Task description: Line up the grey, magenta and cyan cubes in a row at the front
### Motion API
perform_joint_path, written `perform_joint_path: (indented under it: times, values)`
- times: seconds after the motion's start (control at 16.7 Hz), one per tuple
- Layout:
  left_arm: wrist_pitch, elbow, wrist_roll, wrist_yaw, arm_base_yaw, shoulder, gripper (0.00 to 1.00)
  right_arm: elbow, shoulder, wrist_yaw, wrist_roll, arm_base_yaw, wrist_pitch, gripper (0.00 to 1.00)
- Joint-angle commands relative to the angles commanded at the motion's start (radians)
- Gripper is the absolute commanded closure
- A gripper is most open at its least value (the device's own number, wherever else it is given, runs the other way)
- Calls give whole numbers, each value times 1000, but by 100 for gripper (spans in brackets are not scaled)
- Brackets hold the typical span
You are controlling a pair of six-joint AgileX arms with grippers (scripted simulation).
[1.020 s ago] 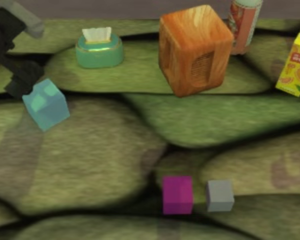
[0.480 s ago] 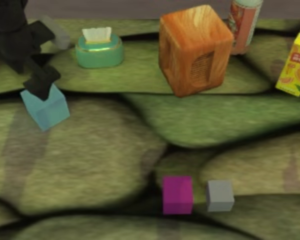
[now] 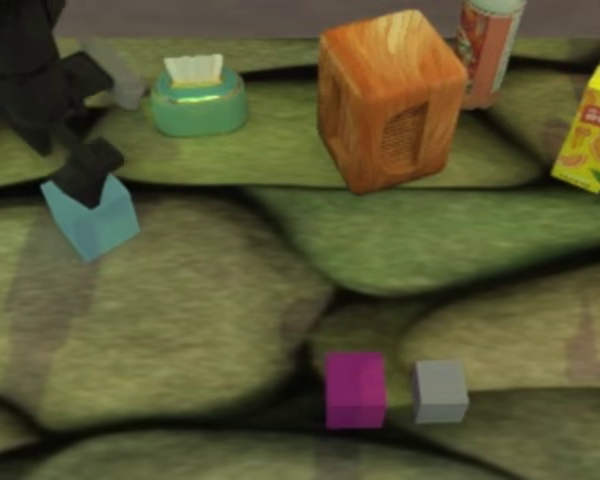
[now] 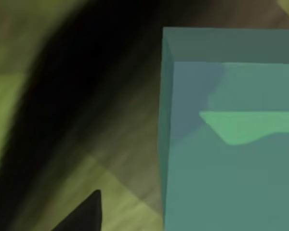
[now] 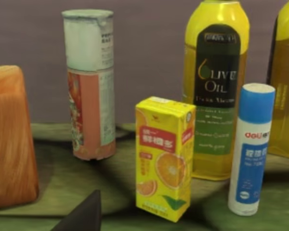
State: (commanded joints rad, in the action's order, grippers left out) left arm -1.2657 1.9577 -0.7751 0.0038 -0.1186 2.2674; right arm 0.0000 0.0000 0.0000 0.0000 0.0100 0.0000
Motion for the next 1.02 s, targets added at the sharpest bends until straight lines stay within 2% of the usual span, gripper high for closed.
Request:
perform_joint_path:
  times: [0.36, 0.66, 1.02]
  values:
    - [244, -178, 0, 1, 0, 55, 0, 0, 0, 0, 0, 0, 0, 0]
    - [270, -201, -1, 1, 0, 65, 0, 0, 0, 0, 0, 0, 0, 0]
    - [270, -201, -1, 1, 0, 65, 45, 0, 0, 0, 0, 0, 0, 0]
